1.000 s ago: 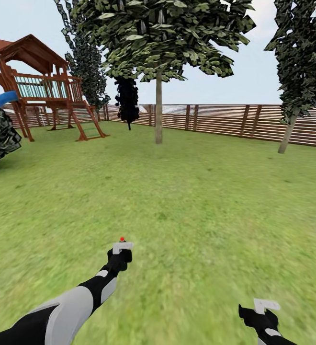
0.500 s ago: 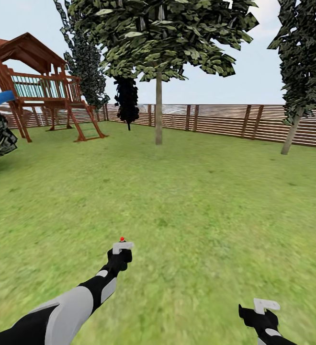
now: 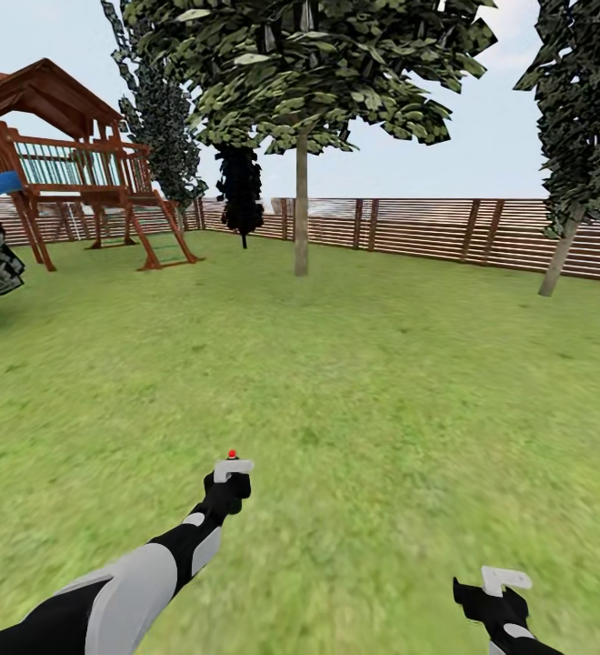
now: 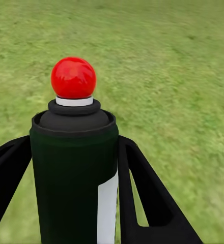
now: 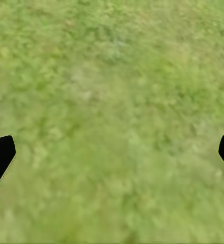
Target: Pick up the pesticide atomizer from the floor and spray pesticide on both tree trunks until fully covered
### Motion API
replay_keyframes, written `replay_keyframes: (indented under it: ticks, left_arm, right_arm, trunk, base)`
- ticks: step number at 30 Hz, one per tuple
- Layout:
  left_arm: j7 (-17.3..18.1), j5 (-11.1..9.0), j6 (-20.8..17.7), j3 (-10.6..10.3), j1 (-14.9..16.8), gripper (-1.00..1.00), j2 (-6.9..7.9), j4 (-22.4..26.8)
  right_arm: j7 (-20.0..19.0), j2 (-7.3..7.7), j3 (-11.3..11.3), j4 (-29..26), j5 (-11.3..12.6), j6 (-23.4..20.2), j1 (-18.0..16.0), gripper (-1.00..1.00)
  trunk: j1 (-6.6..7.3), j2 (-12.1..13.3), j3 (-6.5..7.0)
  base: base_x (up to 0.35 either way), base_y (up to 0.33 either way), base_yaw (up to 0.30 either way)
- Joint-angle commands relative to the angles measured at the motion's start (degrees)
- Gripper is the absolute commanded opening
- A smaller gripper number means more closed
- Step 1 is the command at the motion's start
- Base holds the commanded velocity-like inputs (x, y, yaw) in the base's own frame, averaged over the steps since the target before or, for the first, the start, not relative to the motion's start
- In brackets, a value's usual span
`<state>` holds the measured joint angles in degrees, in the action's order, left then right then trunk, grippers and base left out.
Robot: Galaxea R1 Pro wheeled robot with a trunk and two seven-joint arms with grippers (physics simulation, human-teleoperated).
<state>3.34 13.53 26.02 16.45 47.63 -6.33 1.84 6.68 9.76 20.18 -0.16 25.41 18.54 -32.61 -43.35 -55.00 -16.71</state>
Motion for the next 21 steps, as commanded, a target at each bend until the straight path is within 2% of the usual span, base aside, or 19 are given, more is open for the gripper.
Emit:
replay_keyframes:
  ticks: [1, 21]
  left_arm:
    - [0.0, 0.0, 0.0, 0.0, 0.0, -1.00, 0.00, 0.0]
    - [0.0, 0.0, 0.0, 0.0, 0.0, -1.00, 0.00, 0.0]
  right_arm:
    - [0.0, 0.00, 0.0, 0.0, 0.0, 0.0, 0.0, 1.00]
    - [0.0, 0.00, 0.0, 0.1, 0.1, 0.0, 0.0, 1.00]
  trunk:
    - [0.00, 0.0, 0.00]
    - [0.00, 0.0, 0.00]
  base:
    - [0.350, 0.000, 0.000]
    - [0.350, 0.000, 0.000]
